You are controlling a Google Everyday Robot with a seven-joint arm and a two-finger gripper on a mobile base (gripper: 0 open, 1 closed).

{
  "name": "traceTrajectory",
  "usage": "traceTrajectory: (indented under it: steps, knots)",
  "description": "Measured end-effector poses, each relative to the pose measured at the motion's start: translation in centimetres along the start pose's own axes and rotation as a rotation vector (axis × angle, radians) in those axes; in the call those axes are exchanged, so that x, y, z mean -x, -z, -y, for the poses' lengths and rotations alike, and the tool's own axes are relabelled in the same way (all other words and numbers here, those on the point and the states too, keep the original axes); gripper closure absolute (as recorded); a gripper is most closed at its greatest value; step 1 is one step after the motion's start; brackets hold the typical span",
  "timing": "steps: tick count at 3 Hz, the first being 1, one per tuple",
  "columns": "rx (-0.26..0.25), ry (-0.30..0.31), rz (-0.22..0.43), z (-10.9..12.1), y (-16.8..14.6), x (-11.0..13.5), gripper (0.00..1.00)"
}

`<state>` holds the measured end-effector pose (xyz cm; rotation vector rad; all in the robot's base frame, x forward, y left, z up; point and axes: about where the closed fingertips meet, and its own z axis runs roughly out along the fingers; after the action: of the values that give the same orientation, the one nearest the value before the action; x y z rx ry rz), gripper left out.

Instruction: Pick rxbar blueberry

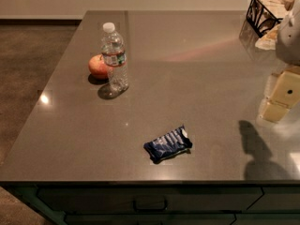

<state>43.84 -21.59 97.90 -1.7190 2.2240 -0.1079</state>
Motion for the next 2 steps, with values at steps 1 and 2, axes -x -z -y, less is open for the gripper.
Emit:
traceTrajectory:
  steps: [1, 2]
  knots:
    - [0.0, 0.0, 0.0, 0.0, 0.0, 0.0, 0.0]
    - [0.032, 0.03, 0.001, -0.33, -0.4, 0.89, 0.0]
